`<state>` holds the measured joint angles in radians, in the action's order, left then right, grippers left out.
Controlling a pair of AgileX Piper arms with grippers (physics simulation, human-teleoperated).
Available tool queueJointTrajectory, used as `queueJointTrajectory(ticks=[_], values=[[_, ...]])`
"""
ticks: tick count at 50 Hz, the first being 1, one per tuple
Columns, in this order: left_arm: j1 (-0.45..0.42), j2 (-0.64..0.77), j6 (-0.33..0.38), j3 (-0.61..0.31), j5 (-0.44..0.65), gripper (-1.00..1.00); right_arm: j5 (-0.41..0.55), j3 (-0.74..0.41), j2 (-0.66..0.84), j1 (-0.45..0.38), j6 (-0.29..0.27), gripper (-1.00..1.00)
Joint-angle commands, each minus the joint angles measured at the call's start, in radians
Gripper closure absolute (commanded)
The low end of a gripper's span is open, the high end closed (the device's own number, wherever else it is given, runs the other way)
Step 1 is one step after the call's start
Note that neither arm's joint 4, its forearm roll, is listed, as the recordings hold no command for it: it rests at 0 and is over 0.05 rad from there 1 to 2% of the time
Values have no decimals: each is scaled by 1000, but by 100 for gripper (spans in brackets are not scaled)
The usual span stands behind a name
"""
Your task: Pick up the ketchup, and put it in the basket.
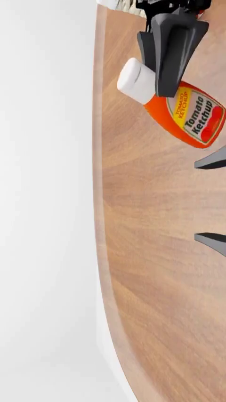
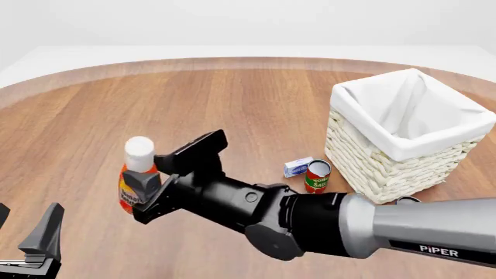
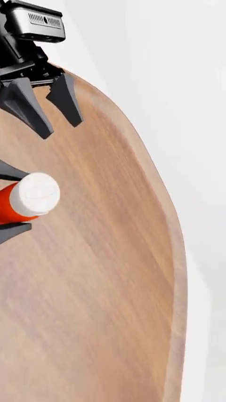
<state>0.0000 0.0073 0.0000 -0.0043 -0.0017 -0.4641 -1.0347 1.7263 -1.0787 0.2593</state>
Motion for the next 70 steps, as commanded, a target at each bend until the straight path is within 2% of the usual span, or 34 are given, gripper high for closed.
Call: queueJointTrajectory(ticks=[1,18,24,31,33,52,58,63,70], values=[[0,0,0,0,0,-100,-28,11,-68,111,12,100],[0,0,0,0,0,-100,-50,46,-158,230,2,100],[0,0,0,0,0,-100,-74,69,-190,273,24,100],[0,0,0,0,0,-100,-84,89,-225,327,-10,100],[0,0,0,0,0,-100,-93,98,-229,343,10,100],[0,0,0,0,0,-100,-152,168,-322,483,31,100],[0,0,0,0,0,-100,-192,202,-361,541,55,100],[0,0,0,0,0,-100,-187,204,-373,585,26,100],[0,0,0,0,0,-100,-193,222,-399,638,19,100]])
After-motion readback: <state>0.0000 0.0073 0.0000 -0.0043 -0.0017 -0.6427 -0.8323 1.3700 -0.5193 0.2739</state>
